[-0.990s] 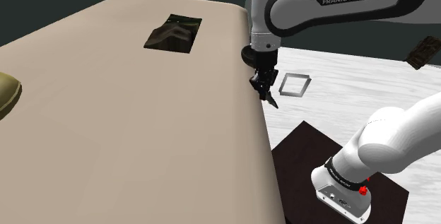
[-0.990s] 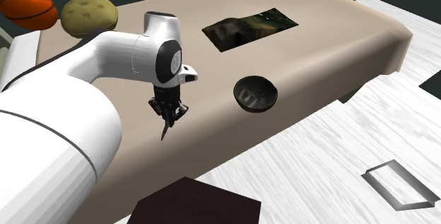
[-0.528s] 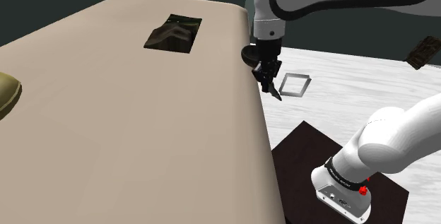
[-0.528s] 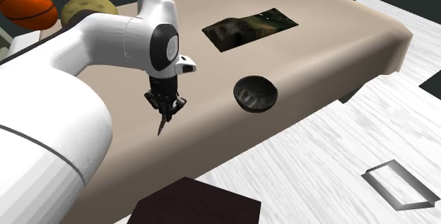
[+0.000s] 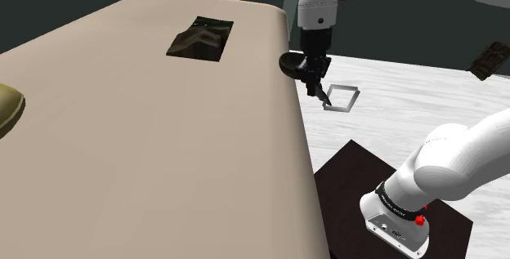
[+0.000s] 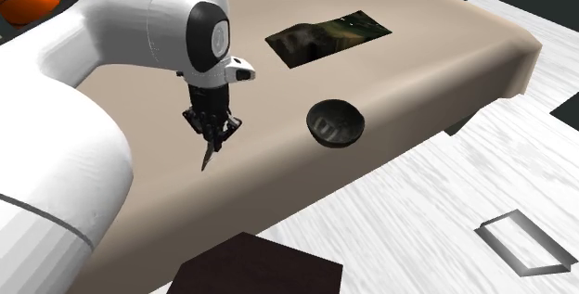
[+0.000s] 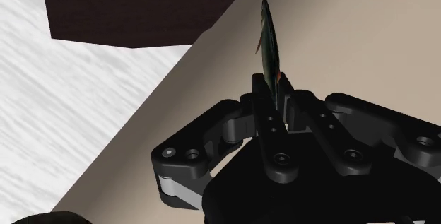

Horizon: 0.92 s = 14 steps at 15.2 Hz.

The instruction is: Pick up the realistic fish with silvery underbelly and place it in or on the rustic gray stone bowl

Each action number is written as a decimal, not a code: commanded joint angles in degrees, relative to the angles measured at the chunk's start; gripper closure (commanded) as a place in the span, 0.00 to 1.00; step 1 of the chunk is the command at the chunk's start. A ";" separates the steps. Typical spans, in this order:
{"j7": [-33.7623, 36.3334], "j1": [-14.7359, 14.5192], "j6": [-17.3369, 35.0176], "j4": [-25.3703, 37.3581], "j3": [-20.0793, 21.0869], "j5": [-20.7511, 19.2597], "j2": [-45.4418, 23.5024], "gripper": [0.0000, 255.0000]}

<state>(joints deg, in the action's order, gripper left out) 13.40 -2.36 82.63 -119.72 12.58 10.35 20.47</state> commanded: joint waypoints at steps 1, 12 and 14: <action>-1.04 0.58 -0.63 1.61 -0.77 -0.82 -1.17 1.00; -12.01 6.08 -1.44 15.79 -7.48 -7.68 -15.63 1.00; -13.86 7.01 -1.93 19.35 -8.47 -8.57 -18.77 1.00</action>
<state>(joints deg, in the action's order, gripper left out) 0.80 4.06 80.81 -101.66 4.76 2.31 2.97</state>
